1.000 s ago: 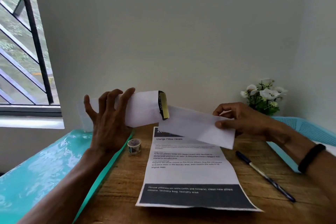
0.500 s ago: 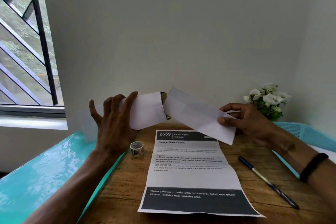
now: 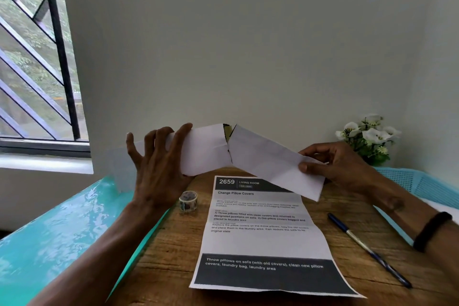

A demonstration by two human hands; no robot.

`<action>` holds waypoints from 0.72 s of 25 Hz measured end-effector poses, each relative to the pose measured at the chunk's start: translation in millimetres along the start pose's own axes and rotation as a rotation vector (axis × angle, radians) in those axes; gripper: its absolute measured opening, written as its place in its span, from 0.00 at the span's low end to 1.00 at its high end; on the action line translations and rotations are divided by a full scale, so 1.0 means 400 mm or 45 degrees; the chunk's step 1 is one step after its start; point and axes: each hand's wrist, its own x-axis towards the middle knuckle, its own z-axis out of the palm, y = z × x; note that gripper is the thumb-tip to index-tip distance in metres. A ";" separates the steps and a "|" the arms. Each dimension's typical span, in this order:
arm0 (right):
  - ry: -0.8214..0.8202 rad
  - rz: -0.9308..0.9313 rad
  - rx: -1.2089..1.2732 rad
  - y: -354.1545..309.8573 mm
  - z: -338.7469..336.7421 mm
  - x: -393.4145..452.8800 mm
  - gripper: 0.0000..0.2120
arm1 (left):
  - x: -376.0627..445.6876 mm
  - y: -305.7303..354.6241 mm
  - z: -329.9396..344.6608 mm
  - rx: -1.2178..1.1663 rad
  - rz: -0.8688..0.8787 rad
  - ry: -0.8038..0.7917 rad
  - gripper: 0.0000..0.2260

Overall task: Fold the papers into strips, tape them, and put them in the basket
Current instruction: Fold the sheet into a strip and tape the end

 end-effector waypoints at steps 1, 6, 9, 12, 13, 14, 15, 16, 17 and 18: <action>-0.015 0.014 -0.019 -0.001 -0.001 -0.001 0.09 | 0.000 0.002 0.000 0.006 0.018 0.002 0.46; -0.067 0.034 -0.117 -0.009 -0.009 -0.004 0.12 | 0.002 0.005 0.004 0.041 0.076 -0.018 0.49; -0.148 -0.020 -0.243 -0.029 -0.013 -0.002 0.13 | -0.001 0.005 0.005 0.045 0.101 -0.019 0.48; -0.217 -0.066 -0.301 -0.051 -0.013 0.002 0.13 | -0.001 0.006 0.003 0.008 0.119 -0.016 0.48; -0.219 -0.066 -0.297 -0.056 -0.015 0.003 0.13 | 0.000 0.007 0.003 -0.010 0.123 -0.019 0.48; -0.221 -0.062 -0.288 -0.061 -0.018 0.004 0.13 | -0.001 0.007 0.002 -0.035 0.124 -0.023 0.47; -0.225 -0.051 -0.273 -0.064 -0.022 0.003 0.13 | -0.001 0.009 0.001 -0.065 0.128 -0.025 0.47; -0.232 -0.035 -0.254 -0.065 -0.026 0.002 0.14 | -0.001 0.011 0.000 -0.095 0.136 -0.027 0.47; -0.240 -0.013 -0.235 -0.066 -0.030 0.001 0.14 | 0.000 0.013 -0.001 -0.120 0.150 -0.028 0.47; -0.249 0.007 -0.223 -0.065 -0.034 0.000 0.15 | 0.000 0.014 -0.002 -0.139 0.165 -0.027 0.48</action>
